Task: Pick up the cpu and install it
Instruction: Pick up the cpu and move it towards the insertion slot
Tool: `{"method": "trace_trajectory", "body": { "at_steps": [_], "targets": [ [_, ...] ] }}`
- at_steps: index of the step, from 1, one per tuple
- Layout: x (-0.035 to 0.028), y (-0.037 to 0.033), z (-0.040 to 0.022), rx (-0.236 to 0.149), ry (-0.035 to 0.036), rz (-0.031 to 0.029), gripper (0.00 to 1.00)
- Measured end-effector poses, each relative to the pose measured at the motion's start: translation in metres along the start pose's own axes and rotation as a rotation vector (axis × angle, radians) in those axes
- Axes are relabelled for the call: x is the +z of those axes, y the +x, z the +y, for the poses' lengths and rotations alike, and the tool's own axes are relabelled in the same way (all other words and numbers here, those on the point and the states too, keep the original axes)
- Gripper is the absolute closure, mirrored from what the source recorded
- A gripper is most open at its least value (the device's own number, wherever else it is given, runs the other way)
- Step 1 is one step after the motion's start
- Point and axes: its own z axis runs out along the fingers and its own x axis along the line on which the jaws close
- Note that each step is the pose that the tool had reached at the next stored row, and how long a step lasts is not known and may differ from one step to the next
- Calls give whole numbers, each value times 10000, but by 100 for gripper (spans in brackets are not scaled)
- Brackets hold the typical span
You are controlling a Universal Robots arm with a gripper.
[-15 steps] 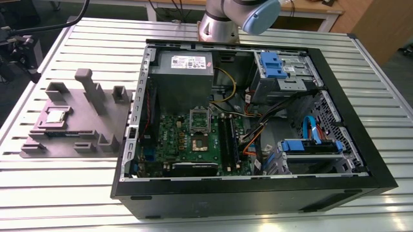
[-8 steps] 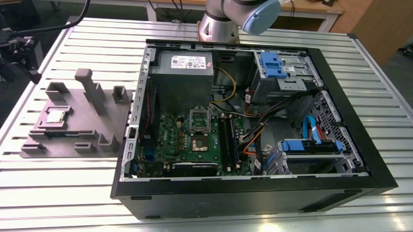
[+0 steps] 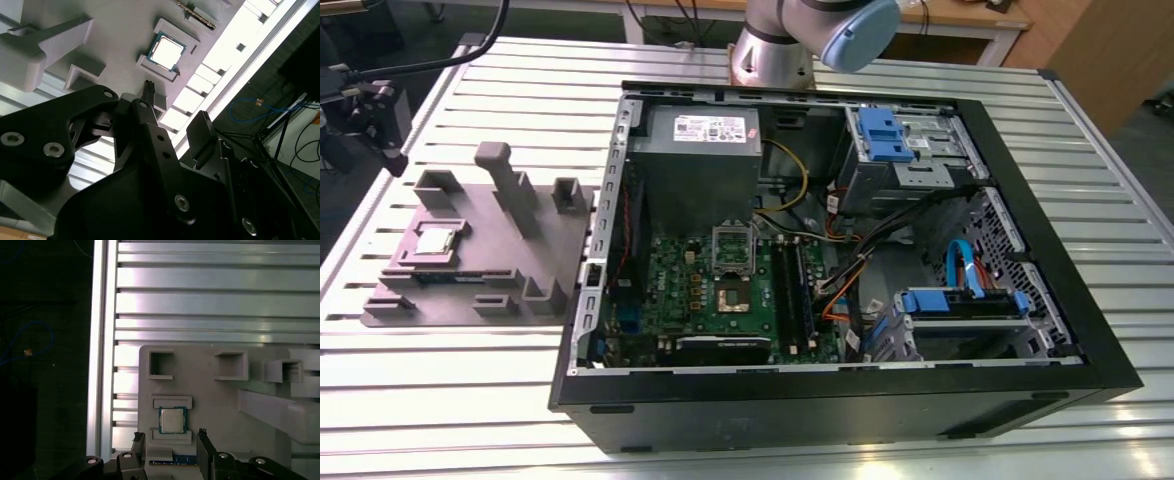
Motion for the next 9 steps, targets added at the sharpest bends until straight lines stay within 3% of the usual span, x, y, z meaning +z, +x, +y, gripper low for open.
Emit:
{"method": "trace_trajectory", "body": {
  "at_steps": [9],
  "targets": [
    [25, 0, -1, 0, 0, -1, 47]
  ]
}}
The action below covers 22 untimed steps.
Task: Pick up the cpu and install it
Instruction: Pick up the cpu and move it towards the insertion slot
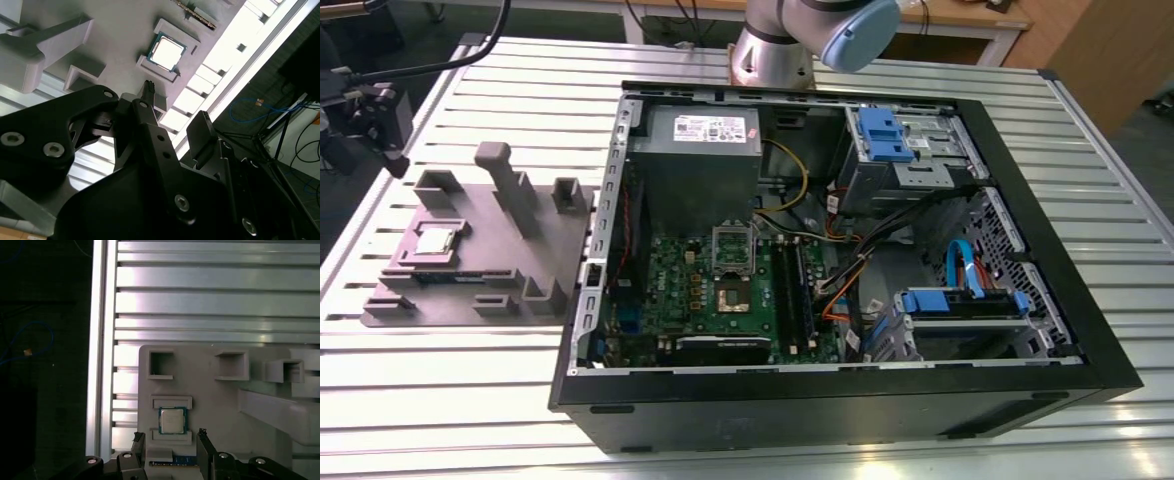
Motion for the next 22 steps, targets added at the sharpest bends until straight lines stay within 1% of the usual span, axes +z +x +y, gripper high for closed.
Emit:
{"method": "trace_trajectory", "body": {
  "at_steps": [10, 14, 16, 19, 22],
  "targets": [
    [6, 0, 0, 0, 0, 0, 47],
    [34, -1, -2, 0, 2, 1, 47],
    [58, -1, -6, 1, 31, 0, 47],
    [86, -1, -13, 3, 122, -1, 47],
    [141, -3, -18, 3, 124, -1, 47]
  ]
}}
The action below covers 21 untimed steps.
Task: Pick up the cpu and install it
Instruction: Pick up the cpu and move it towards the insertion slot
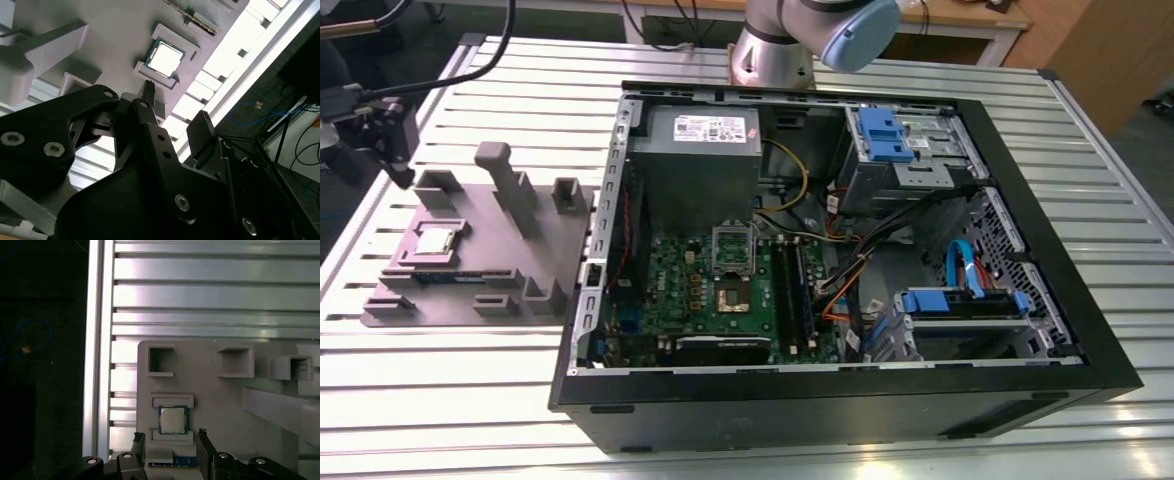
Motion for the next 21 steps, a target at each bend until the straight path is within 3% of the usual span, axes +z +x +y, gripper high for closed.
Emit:
{"method": "trace_trajectory", "body": {
  "at_steps": [21],
  "targets": [
    [377, -108, -82, 1, 0, -1, 47]
  ]
}}
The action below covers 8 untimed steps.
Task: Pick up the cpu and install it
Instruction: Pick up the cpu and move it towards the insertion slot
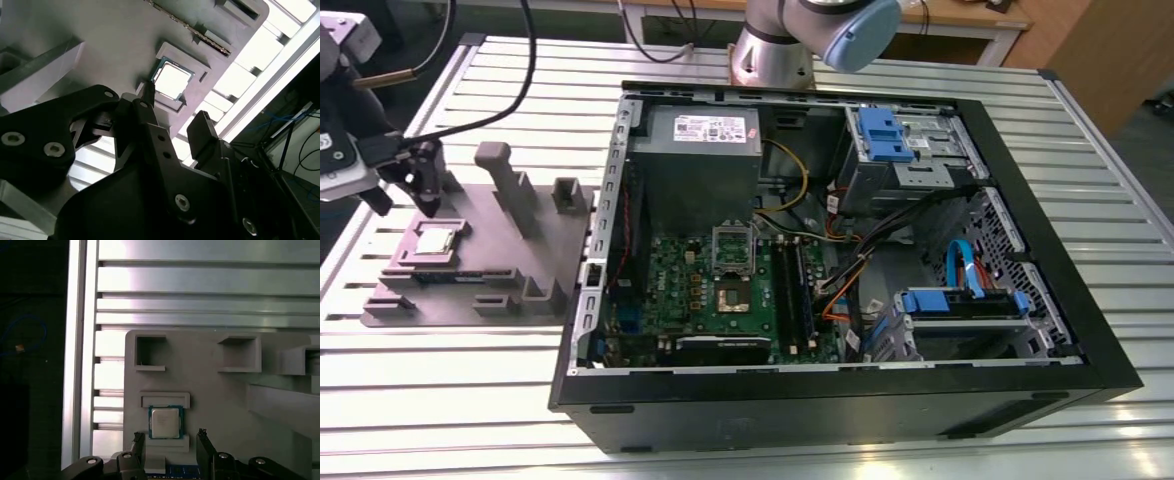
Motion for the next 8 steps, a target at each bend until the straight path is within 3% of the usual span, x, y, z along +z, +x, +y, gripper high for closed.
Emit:
{"method": "trace_trajectory", "body": {
  "at_steps": [3, 5, 7, 8],
  "targets": [
    [54, -3, -3, -1, 0, -1, 46],
    [90, -5, -5, -1, -1, -1, 35],
    [127, -6, -6, -1, -2, -1, 35],
    [145, -6, -7, -1, -2, 0, 28]
  ]
}}
